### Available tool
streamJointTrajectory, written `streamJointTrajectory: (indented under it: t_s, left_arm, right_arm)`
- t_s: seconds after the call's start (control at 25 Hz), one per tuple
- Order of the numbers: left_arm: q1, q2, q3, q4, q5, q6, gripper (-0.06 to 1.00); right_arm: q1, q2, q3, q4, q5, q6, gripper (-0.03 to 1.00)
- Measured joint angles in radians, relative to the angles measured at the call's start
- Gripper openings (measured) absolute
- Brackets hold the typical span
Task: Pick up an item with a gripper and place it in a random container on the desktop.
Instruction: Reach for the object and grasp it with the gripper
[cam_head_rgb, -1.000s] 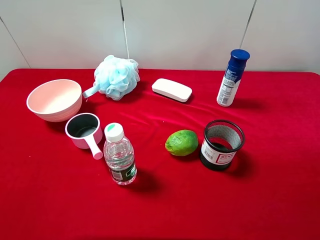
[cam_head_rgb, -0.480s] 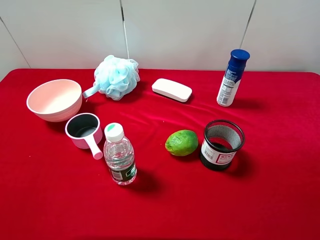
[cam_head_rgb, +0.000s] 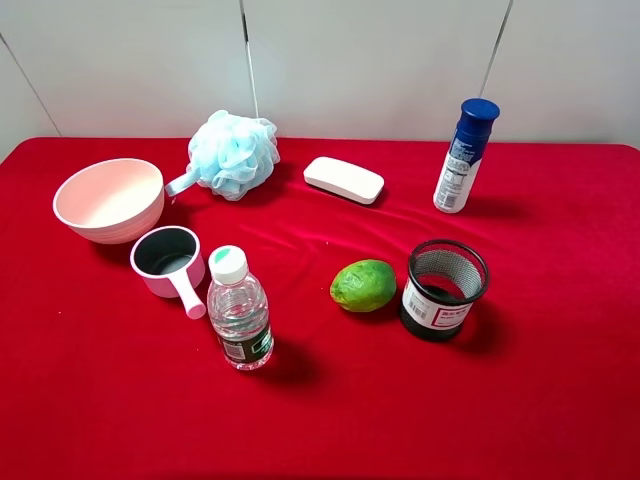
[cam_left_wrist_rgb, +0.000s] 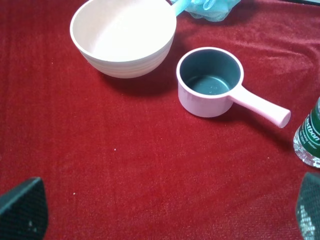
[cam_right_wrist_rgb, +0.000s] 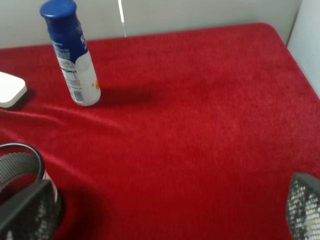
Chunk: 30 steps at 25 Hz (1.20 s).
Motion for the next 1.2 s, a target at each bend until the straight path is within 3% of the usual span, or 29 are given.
streamJointTrajectory:
  t_s: [0.68,0.96,1.2]
  left_arm:
    - [0.0,0.0,0.0,0.0,0.0,0.0,0.99]
    - [0.0,0.0,0.0,0.0,0.0,0.0,0.99]
    - [0.0,0.0,0.0,0.0,0.0,0.0,0.99]
  right_arm:
    - [0.002,0.722,-0.388,0.043,0.101,-0.052,0.69]
    - [0.087,1.011,-0.624,0.002,0.185,-0.051,0.69]
    - [0.174,1.239,-0.857,-0.049,0.189,-0.024,0.69]
